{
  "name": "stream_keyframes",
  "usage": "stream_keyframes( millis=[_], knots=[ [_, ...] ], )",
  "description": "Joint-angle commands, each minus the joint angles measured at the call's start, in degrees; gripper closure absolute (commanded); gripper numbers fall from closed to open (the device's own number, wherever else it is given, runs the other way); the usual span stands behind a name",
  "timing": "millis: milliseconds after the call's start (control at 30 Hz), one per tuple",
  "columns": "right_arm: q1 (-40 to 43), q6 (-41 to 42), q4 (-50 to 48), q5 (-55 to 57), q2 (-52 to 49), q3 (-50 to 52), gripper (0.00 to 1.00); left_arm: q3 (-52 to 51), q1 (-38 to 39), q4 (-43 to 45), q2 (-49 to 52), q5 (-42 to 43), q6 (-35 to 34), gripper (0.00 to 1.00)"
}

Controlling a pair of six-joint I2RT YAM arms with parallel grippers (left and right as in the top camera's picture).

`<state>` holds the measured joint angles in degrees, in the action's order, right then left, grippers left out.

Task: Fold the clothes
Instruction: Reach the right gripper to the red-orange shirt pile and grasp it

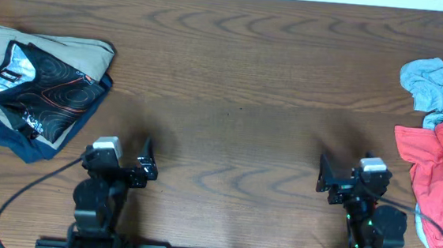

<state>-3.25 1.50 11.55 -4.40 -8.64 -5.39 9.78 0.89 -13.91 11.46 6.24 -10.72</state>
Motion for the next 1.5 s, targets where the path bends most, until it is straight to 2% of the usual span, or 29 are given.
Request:
stream_keyframes(
  millis=[0, 200, 333, 433, 533, 633, 767, 867, 1033, 1233, 1333, 1467],
  knots=[
    [-0.5, 1.5, 1.7, 3.0, -5.9, -6.5, 0.01, 8.8, 0.2, -4.3, 5.9, 1.2, -0.7, 0.02],
    [-0.4, 1.3, 8.4, 3.6, -24.4, -18.5, 0.01, 21.8, 0.2, -17.1, 19.8, 1.2, -0.7, 0.02],
    [0.1, 0.9, 17.0, 4.4, -39.1, -29.0, 0.01, 28.4, 0.2, -24.0, 27.8, 1.3, -0.7, 0.02],
    [1.4, 0.6, 22.2, 4.4, -48.7, -36.5, 0.01, 31.3, 0.2, -27.5, 32.1, 1.3, -0.7, 0.02],
    [1.8, 0.4, 22.7, 4.1, -56.6, -42.2, 0.01, 31.9, 0.2, -28.8, 35.1, 1.3, -0.7, 0.02],
    [2.0, 0.1, 18.4, 6.4, -61.3, -43.2, 0.01, 31.8, 0.2, -29.2, 37.1, 1.3, -0.7, 0.02],
    [4.3, 5.0, 14.4, 24.1, -69.0, -43.2, 0.01, 31.8, 0.2, -29.1, 38.7, 1.3, -0.7, 0.02],
    [7.7, 6.6, 11.3, 32.2, -74.9, -43.2, 0.01, 31.8, 0.2, -29.1, 39.3, 1.3, -0.7, 0.02],
    [14.0, 6.6, 4.0, 28.9, -84.5, -43.2, 0.02, 31.8, 0.2, -29.1, 39.6, 1.3, -0.7, 0.02],
    [18.5, 6.8, 1.3, 28.1, -92.1, -43.2, 0.14, 31.8, 0.2, -29.1, 39.7, 1.3, -0.7, 0.02],
    [19.7, 7.5, 1.5, 28.1, -94.2, -43.2, 0.25, 31.8, 0.2, -29.1, 39.8, 1.3, -0.7, 0.02],
    [21.5, 7.6, 1.8, 28.6, -95.8, -43.1, 0.32, 31.8, 0.2, -29.1, 39.8, 1.3, -0.7, 0.02]
  ],
)
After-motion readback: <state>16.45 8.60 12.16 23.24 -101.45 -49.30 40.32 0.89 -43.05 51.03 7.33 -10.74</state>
